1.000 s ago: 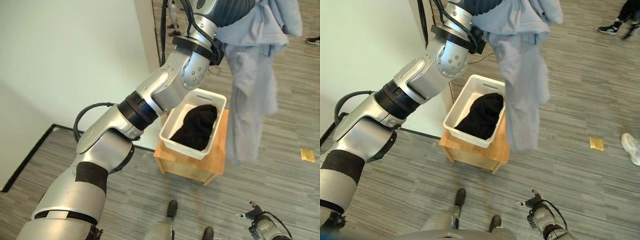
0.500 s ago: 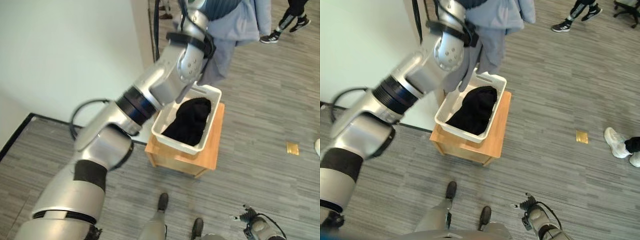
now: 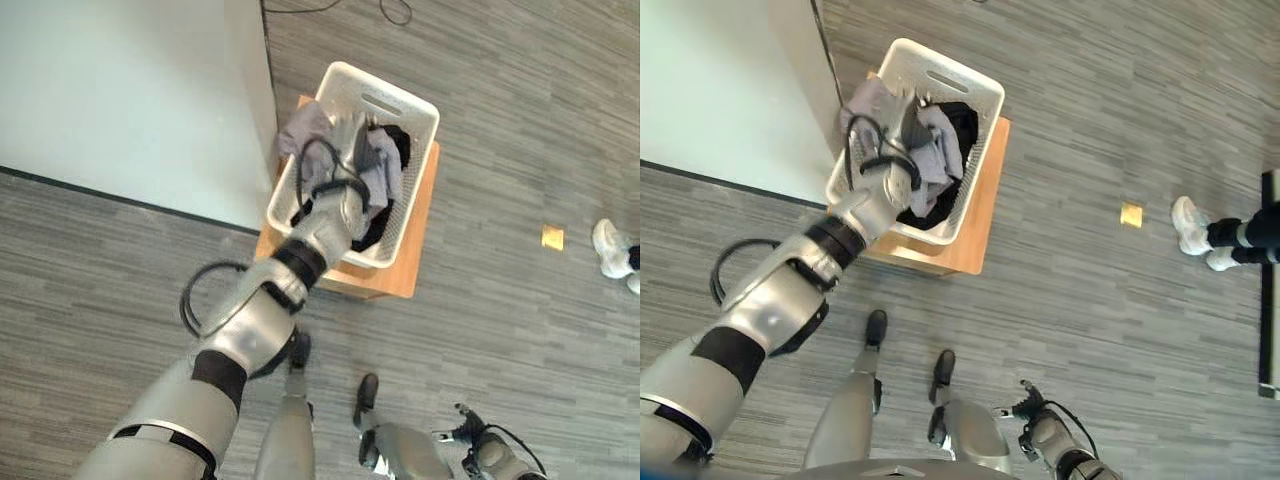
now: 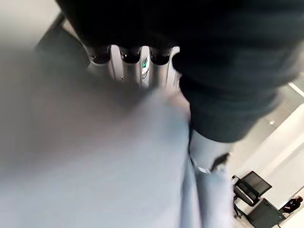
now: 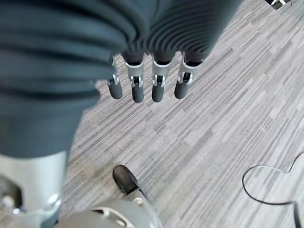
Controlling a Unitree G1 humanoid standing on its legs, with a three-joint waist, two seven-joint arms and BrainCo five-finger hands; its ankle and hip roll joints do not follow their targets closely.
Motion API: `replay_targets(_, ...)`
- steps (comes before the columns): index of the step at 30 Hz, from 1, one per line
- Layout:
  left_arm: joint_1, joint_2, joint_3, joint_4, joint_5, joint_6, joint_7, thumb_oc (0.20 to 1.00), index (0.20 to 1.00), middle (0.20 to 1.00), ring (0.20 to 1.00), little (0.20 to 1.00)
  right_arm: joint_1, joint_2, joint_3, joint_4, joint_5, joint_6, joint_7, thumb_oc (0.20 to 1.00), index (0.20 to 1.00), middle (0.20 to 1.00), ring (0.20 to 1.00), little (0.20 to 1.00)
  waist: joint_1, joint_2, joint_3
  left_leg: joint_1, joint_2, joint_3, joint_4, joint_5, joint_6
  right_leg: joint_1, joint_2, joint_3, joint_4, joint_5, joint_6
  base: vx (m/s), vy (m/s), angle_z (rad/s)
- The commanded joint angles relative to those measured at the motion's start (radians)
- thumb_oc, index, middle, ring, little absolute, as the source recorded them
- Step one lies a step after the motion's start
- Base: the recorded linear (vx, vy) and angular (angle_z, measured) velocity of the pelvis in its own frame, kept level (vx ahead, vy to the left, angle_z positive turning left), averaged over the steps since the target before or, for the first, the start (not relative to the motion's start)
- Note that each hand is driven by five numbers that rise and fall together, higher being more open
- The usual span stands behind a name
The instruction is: Pick up bed clothes into laundry basket.
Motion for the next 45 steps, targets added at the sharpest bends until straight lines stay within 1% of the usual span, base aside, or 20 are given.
replay_targets(1,-0.158,-0.066,0.019,0.027,-0.013,-0.040,0.048,1.000,1.000,1.000,1.000,1.000,0.046,-0.055,-0.010,-0.049,0.008,-0.014,-0.002,1.000,1.000,1.000,1.000,1.000,0.045,0.067,-0.023,0.053,0.103,0.027,-0.018,-0.055,-0.081,-0.048,-0.036,-0.004,0.012,0.059,0.081,-0.02,-0.003,-0.15)
replay_targets(7,0.099,-0.102,0.098,-0.488,-0.493,-0.251,-0.025,1.000,1.000,1.000,1.000,1.000,0.015,-0.128,-0.172,-0.157,0.017,0.026,-0.144,1.000,1.000,1.000,1.000,1.000,0.076,0.155,-0.044,0.111,0.077,0.025,-0.018,-0.068,-0.074,0.013,-0.061,-0.014,0.012,0.048,0.075,0.00,-0.005,0.02)
replay_targets(11,0.428,0.031,0.177,-0.869,-0.454,-0.347,-0.016,1.000,1.000,1.000,1.000,1.000,-0.107,-0.287,-0.314,-0.324,0.009,0.019,-0.269,1.000,1.000,1.000,1.000,1.000,0.118,0.198,-0.074,0.149,0.067,0.015,-0.018,-0.078,-0.077,0.054,-0.071,-0.012,0.012,0.039,0.067,0.06,-0.041,-0.04)
replay_targets(16,0.754,0.117,0.232,-0.959,-0.457,-0.423,-0.073,1.000,1.000,1.000,1.000,1.000,-0.275,-0.470,-0.346,-0.470,-0.006,-0.020,-0.273,1.000,1.000,1.000,1.000,1.000,0.170,0.210,-0.104,0.179,0.076,0.005,-0.018,-0.075,-0.088,0.094,-0.071,-0.018,0.012,0.027,0.057,0.03,-0.072,0.18)
replay_targets(18,0.924,0.152,0.298,-1.006,-0.463,-0.458,-0.091,1.000,1.000,1.000,1.000,1.000,-0.281,-0.444,-0.334,-0.594,-0.044,-0.047,-0.280,1.000,1.000,1.000,1.000,1.000,0.203,0.219,-0.116,0.189,0.081,0.006,-0.018,-0.074,-0.089,0.109,-0.070,-0.023,0.012,0.023,0.053,0.06,-0.105,-0.06)
replay_targets(19,1.116,0.161,0.369,-1.077,-0.556,-0.511,-0.132,1.000,1.000,1.000,1.000,1.000,-0.342,-0.384,-0.311,-0.701,-0.068,-0.079,-0.299,1.000,1.000,1.000,1.000,1.000,0.263,0.233,-0.126,0.196,0.081,-0.005,-0.018,-0.068,-0.089,0.124,-0.069,-0.033,0.012,0.018,0.046,0.06,-0.115,-0.33)
replay_targets(25,1.199,0.107,0.338,-1.038,-0.647,-0.558,-0.168,1.000,1.000,1.000,1.000,1.000,-0.638,-0.135,-0.118,-0.735,-0.100,-0.104,-0.290,1.000,1.000,1.000,1.000,1.000,0.413,0.273,-0.133,0.152,0.065,-0.079,-0.018,-0.018,-0.125,0.158,-0.077,-0.108,0.012,-0.009,0.027,-0.05,-0.058,0.60)
replay_targets(26,1.173,0.109,0.391,-1.049,-0.596,-0.561,-0.132,1.000,1.000,1.000,1.000,1.000,-0.529,-0.069,-0.079,-0.750,-0.115,-0.140,-0.262,1.000,1.000,1.000,1.000,1.000,0.423,0.280,-0.124,0.121,0.150,0.183,-0.007,0.019,-0.129,0.201,-0.121,-0.263,0.012,-0.015,0.030,-0.17,-0.059,1.75)
replay_targets(27,1.166,0.130,0.446,-1.050,-0.573,-0.563,-0.124,1.000,1.000,1.000,1.000,1.000,-0.474,-0.048,-0.037,-0.774,-0.109,-0.154,-0.217,1.000,1.000,1.000,1.000,1.000,0.373,0.264,-0.133,0.151,0.276,0.540,0.019,0.005,-0.100,0.226,-0.148,-0.404,0.012,-0.009,0.040,-0.26,-0.068,2.77)
replay_targets(28,1.176,0.148,0.478,-1.057,-0.572,-0.563,-0.123,1.000,1.000,1.000,1.000,1.000,-0.438,-0.049,-0.029,-0.814,-0.101,-0.163,-0.199,1.000,1.000,1.000,1.000,1.000,0.346,0.257,-0.140,0.178,0.314,0.667,0.045,0.003,-0.086,0.236,-0.150,-0.458,0.012,-0.007,0.034,-0.22,-0.019,4.53)
replay_targets(29,1.183,0.150,0.483,-1.060,-0.574,-0.561,-0.124,1.000,1.000,1.000,1.000,1.000,-0.430,-0.048,-0.025,-0.824,-0.100,-0.161,-0.196,1.000,1.000,1.000,1.000,1.000,0.343,0.256,-0.142,0.181,0.316,0.669,0.048,0.000,-0.086,0.238,-0.150,-0.457,0.012,-0.008,0.034,-0.10,-0.092,4.82)
replay_targets(30,1.226,0.257,0.581,-1.086,-0.635,-0.558,-0.161,1.000,1.000,1.000,1.000,1.000,-0.636,-0.170,-0.159,-1.062,0.107,-0.052,-0.160,1.000,1.000,1.000,1.000,1.000,0.298,0.225,-0.193,0.228,0.363,0.810,0.100,-0.024,-0.069,0.269,-0.140,-0.542,0.017,-0.016,0.009,0.05,-0.114,3.75)
replay_targets(31,1.236,0.248,0.612,-1.101,-0.635,-0.551,-0.158,1.000,1.000,1.000,1.000,1.000,-0.429,-0.126,-0.101,-1.181,0.042,-0.076,-0.156,1.000,1.000,1.000,1.000,1.000,0.267,0.214,-0.177,0.239,0.366,0.839,0.142,-0.040,-0.059,0.284,-0.132,-0.554,0.020,-0.021,-0.005,0.15,-0.031,2.46)
replay_targets(34,1.348,0.246,0.694,-1.140,-0.602,-0.537,-0.144,1.000,1.000,1.000,1.000,1.000,-0.152,-0.090,-0.099,-1.353,0.000,-0.081,-0.043,1.000,1.000,1.000,1.000,1.000,0.285,0.206,-0.230,0.263,0.259,0.758,0.050,-0.070,-0.017,0.345,-0.154,-0.597,0.060,0.008,0.030,0.27,0.222,1.78)
replay_targets(37,1.362,0.239,0.686,-1.203,-0.591,-0.543,-0.145,1.000,1.000,1.000,1.000,1.000,-0.091,-0.090,-0.110,-1.381,-0.019,-0.069,-0.019,1.000,1.000,1.000,1.000,1.000,0.287,0.200,-0.235,0.321,0.148,0.645,-0.008,-0.142,0.042,0.310,-0.293,-0.604,0.360,0.089,0.082,0.51,0.288,0.13)
replay_targets(39,1.350,0.247,0.667,-1.212,-0.560,-0.551,-0.139,1.000,1.000,1.000,1.000,1.000,-0.075,-0.098,-0.131,-1.384,-0.029,-0.072,-0.006,1.000,1.000,1.000,1.000,1.000,0.245,0.191,-0.230,0.334,0.099,0.530,-0.018,-0.180,0.068,0.224,-0.300,-0.385,0.536,0.108,0.110,0.30,0.147,2.02)
replay_targets(40,1.330,0.256,0.641,-1.212,-0.521,-0.555,-0.121,1.000,1.000,1.000,1.000,1.000,-0.058,-0.104,-0.143,-1.389,-0.020,-0.072,-0.003,1.000,1.000,1.000,1.000,1.000,0.218,0.194,-0.229,0.329,0.095,0.484,-0.018,-0.154,0.070,0.117,-0.208,-0.233,0.581,0.051,0.053,0.27,0.033,1.96)
replay_targets(41,1.313,0.262,0.619,-1.202,-0.489,-0.556,-0.112,1.000,1.000,1.000,1.000,1.000,-0.046,-0.118,-0.151,-1.382,-0.018,-0.065,-0.003,1.000,1.000,1.000,1.000,1.000,0.178,0.196,-0.214,0.334,0.080,0.403,-0.018,-0.150,0.062,0.036,-0.120,-0.102,0.588,0.001,0.045,0.31,-0.057,3.40)
replay_targets(42,1.297,0.263,0.609,-1.202,-0.484,-0.565,-0.118,1.000,1.000,1.000,1.000,1.000,-0.050,-0.121,-0.158,-1.372,-0.015,-0.058,-0.007,1.000,1.000,1.000,1.000,1.000,0.161,0.198,-0.209,0.320,0.059,0.329,-0.018,-0.142,0.055,0.004,-0.075,-0.018,0.534,-0.029,0.056,0.31,-0.144,3.45)
replay_targets(45,1.284,0.246,0.594,-1.206,-0.530,-0.582,-0.139,1.000,1.000,1.000,1.000,1.000,-0.057,-0.103,-0.162,-1.377,-0.025,-0.043,-0.015,1.000,1.000,1.000,1.000,1.000,0.139,0.202,-0.209,0.287,0.052,0.164,-0.018,-0.138,0.025,-0.020,-0.114,0.091,0.393,-0.062,0.023,0.32,-0.283,2.93)
